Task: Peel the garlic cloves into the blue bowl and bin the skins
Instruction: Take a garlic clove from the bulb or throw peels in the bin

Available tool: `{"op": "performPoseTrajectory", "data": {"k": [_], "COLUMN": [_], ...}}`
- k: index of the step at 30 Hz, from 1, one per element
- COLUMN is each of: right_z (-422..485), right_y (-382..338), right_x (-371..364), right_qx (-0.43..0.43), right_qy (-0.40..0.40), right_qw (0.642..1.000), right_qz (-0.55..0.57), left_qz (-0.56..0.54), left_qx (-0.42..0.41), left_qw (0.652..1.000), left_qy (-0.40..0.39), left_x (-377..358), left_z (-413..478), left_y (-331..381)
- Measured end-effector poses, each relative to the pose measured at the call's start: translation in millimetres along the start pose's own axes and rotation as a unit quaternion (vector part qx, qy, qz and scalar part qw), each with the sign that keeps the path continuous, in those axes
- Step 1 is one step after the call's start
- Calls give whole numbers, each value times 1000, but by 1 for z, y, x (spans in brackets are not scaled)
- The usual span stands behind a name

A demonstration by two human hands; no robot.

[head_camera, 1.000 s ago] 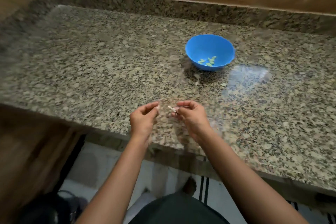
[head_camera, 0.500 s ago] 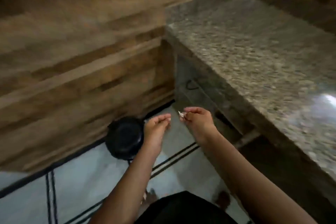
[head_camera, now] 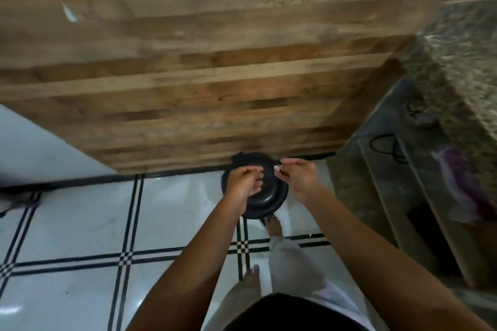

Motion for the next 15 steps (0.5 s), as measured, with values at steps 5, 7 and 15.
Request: {"op": "performPoseTrajectory", "data": {"k": [5, 7, 15], "right_z": [50, 69, 153], "right_y": [14, 21, 66], "right_x": [-24, -27, -32], "right_qx": [-57, -79, -152], "right_qy": [11, 16, 69], "right_qw": [997, 995, 981], "right_qz": [-42, -60, -102], "left_qz": [-24, -21, -23], "left_qx": [72, 97, 152], "left_qw": [997, 995, 988], "left_qy": [2, 5, 22], "left_x": [4, 3, -4], "left_z": [40, 56, 140], "left_y": [8, 8, -27]}}
Point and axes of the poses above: each hand's wrist, its own z-axis towards the middle knuckle, its own x-axis out of the back of the hand, y = z × x, the point moved 5 cm from there along z, towards the middle knuckle
